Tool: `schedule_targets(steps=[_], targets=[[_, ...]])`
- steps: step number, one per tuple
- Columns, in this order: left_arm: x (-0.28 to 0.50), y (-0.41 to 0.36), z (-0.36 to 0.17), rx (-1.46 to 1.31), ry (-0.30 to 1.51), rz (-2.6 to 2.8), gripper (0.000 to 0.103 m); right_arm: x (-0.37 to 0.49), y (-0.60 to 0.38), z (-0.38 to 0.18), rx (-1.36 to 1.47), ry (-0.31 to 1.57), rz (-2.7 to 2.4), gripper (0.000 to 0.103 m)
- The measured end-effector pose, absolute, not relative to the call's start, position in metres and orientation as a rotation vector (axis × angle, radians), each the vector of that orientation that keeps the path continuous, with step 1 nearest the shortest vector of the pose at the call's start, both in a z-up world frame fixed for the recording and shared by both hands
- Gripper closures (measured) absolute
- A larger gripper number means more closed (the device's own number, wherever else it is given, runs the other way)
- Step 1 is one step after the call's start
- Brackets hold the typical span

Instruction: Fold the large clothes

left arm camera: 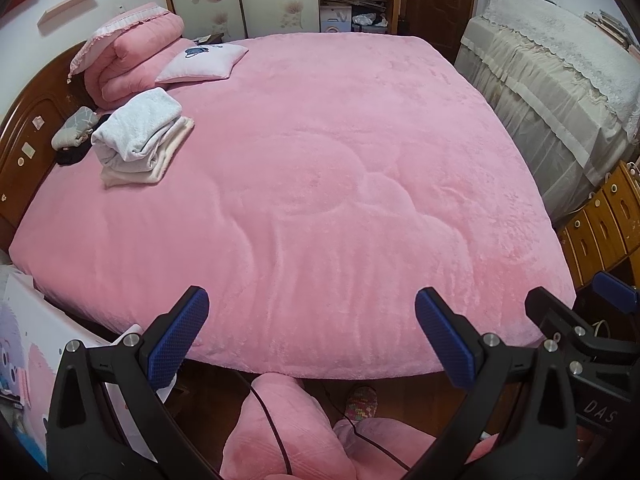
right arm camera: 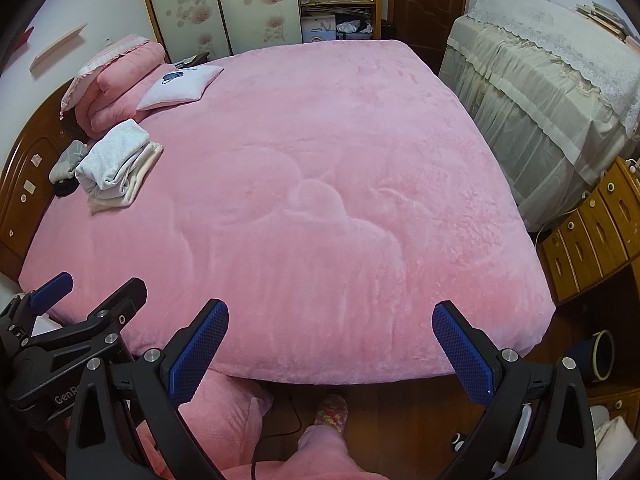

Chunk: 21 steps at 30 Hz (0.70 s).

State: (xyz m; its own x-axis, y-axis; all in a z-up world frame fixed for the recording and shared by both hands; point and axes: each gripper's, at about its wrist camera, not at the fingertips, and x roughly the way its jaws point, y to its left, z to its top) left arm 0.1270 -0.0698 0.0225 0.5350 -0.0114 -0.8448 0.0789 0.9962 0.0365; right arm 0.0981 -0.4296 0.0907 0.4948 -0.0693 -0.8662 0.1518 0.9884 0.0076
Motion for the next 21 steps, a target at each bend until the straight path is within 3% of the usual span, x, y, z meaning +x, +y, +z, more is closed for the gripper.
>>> schedule_targets(steps=[21], targets=[[0.131, -0.0786, 0.0269, 0.094, 0.993, -0.03, 0.001, 0.0983, -0.428, 0.0925, 0.088, 1.046, -0.136, 0.0]])
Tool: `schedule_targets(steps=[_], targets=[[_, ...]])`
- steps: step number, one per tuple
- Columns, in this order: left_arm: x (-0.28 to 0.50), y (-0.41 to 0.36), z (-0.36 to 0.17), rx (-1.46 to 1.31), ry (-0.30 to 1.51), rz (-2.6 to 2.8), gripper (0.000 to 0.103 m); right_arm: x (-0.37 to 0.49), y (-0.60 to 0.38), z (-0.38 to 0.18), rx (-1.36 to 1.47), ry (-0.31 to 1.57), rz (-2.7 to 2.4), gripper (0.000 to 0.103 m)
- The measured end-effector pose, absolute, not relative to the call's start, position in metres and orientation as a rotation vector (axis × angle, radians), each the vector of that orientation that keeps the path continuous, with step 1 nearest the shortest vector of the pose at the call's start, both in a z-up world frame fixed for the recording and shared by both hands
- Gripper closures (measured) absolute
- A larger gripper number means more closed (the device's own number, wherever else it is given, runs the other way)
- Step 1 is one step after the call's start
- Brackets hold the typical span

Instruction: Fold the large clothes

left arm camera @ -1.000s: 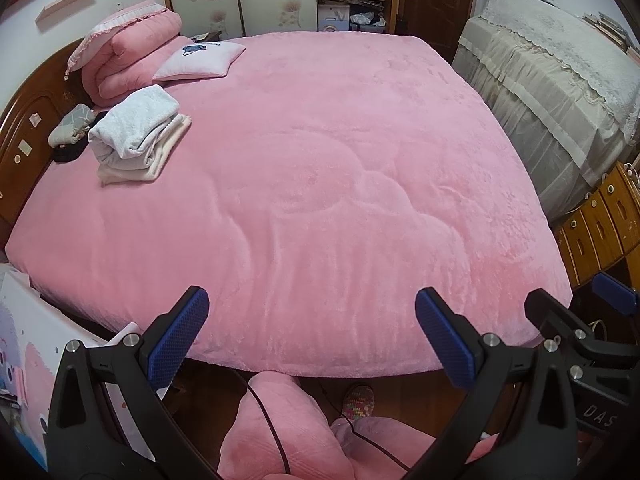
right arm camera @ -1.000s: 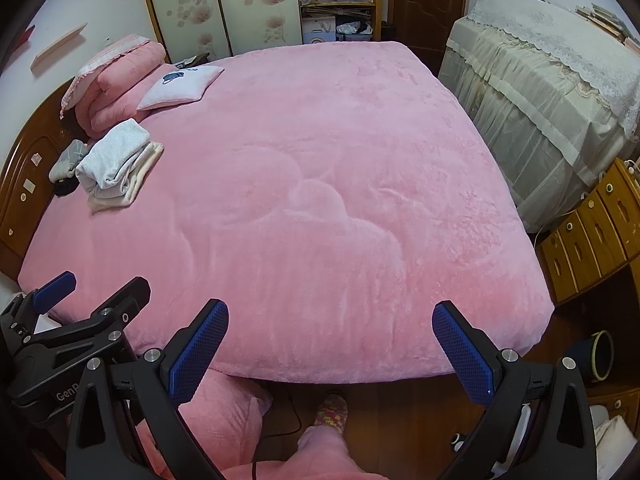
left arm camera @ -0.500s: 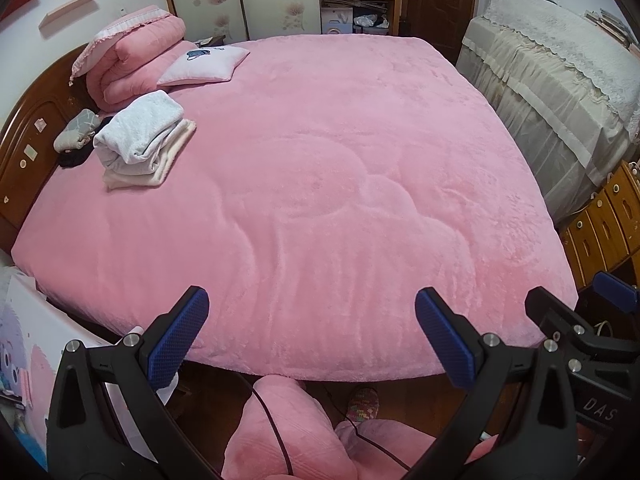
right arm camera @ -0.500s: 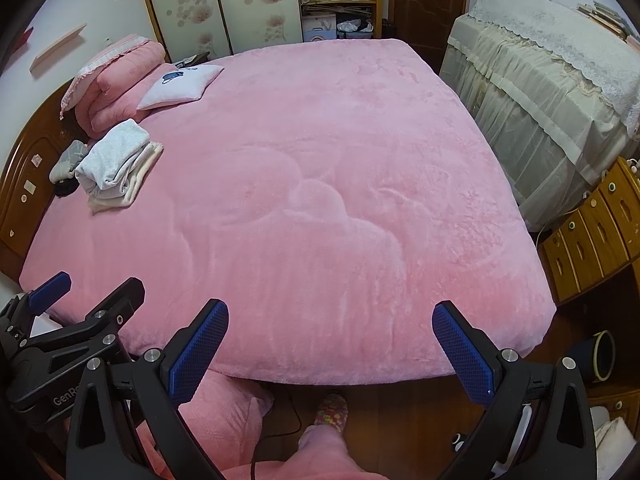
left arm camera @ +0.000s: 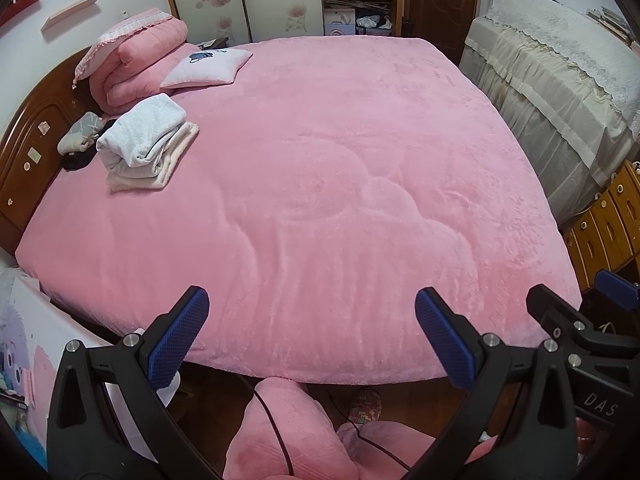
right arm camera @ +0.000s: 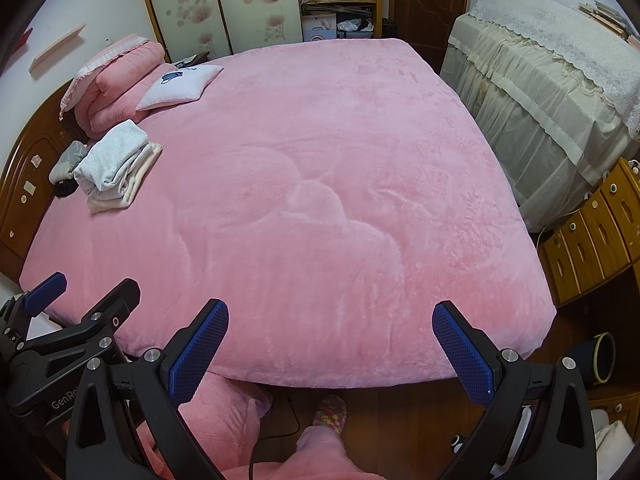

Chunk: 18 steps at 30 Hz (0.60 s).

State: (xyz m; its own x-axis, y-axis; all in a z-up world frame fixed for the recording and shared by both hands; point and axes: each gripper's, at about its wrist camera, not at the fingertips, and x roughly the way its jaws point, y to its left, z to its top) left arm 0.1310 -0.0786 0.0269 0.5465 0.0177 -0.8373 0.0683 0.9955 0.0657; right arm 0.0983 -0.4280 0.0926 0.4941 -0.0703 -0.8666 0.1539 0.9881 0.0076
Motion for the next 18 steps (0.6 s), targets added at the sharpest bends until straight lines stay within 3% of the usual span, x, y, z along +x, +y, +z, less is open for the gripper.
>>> schedule_targets(steps=[18], targets=[[0.1363, -0.0835, 0.027, 0.111, 0.99, -0.024, 0.001, 0.1001, -0.4293, 0.0939, 0.094, 1.051, -0.141, 0.0]])
